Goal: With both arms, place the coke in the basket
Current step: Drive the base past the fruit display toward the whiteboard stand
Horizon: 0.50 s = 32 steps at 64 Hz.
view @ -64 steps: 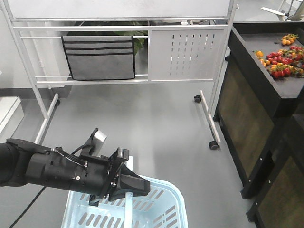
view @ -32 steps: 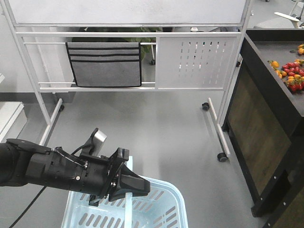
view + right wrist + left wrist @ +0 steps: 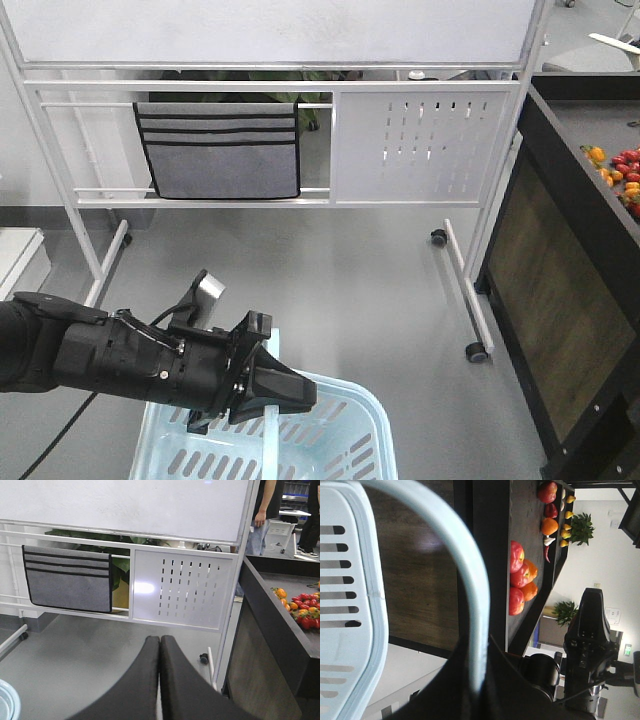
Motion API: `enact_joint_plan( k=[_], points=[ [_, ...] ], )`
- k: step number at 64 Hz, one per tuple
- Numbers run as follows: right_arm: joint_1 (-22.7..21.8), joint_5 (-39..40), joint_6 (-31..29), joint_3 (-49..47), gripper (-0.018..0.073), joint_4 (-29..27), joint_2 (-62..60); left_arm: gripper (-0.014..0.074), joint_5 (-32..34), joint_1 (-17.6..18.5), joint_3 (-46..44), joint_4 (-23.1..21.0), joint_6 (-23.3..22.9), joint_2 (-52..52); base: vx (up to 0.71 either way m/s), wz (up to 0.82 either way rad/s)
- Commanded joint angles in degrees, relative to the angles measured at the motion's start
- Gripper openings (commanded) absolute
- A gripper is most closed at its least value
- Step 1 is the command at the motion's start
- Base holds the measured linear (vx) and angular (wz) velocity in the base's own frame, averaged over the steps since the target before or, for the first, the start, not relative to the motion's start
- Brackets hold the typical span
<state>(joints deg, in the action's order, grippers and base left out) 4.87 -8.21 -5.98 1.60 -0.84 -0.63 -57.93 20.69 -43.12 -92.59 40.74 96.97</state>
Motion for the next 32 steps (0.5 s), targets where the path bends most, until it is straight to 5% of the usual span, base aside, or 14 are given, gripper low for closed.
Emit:
enact_joint_plan(
  k=[1, 32],
  points=[
    [-0.1, 4.4, -0.1, 0.5, -0.001, 0.2, -0.7, -0.0006, -4.0, 0.4, -1.4, -3.2, 0.3, -2.6, 0.16, 0.03],
    [-0.1, 4.4, -0.1, 0.5, -0.001, 0.2, -0.7, -0.0006, -4.0, 0.4, -1.4, -3.2, 0.3, -2.6, 0.16, 0.08]
  ],
)
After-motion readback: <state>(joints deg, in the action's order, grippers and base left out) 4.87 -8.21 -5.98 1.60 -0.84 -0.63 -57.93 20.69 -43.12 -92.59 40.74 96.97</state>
